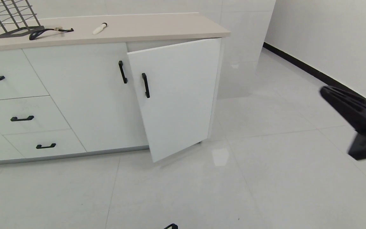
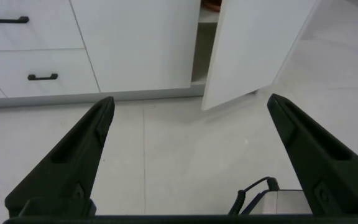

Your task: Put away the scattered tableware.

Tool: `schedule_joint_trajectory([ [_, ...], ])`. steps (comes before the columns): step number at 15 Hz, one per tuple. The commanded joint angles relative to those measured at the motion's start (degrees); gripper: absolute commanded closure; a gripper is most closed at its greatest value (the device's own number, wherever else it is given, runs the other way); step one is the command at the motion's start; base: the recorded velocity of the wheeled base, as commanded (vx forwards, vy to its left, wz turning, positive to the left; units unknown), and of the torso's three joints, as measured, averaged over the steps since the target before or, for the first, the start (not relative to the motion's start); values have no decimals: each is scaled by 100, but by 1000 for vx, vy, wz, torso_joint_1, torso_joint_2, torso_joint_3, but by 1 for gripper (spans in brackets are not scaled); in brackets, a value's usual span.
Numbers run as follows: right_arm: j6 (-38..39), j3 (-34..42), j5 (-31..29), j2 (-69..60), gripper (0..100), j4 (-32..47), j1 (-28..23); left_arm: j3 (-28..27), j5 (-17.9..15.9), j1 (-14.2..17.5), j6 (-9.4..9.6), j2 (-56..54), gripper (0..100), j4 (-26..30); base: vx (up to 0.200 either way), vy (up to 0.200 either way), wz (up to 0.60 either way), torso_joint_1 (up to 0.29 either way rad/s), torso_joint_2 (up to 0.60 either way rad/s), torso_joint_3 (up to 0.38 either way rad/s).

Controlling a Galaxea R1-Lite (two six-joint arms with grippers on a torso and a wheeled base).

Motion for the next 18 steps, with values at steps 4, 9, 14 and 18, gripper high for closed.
schedule_joint_trajectory([
  [4,260,1413,-243,-5601,100,3890,-1124,-2,1,9,8,9,0,4,0,200,0,1,1,8],
  [9,418,1413,-805,-7429,100,7731,-1449,-11,-8,44,87,141,0,13,160,40,0,0,-1,2],
  [14,585,1378,-2405,-7604,100,8513,-1467,7,1,35,69,97,0,-13,200,0,0,5,4,0],
  [18,1060,1413,-3011,-7604,100,8601,-1467,7,1,26,43,79,0,-22,50,200,0,5,5,2],
])
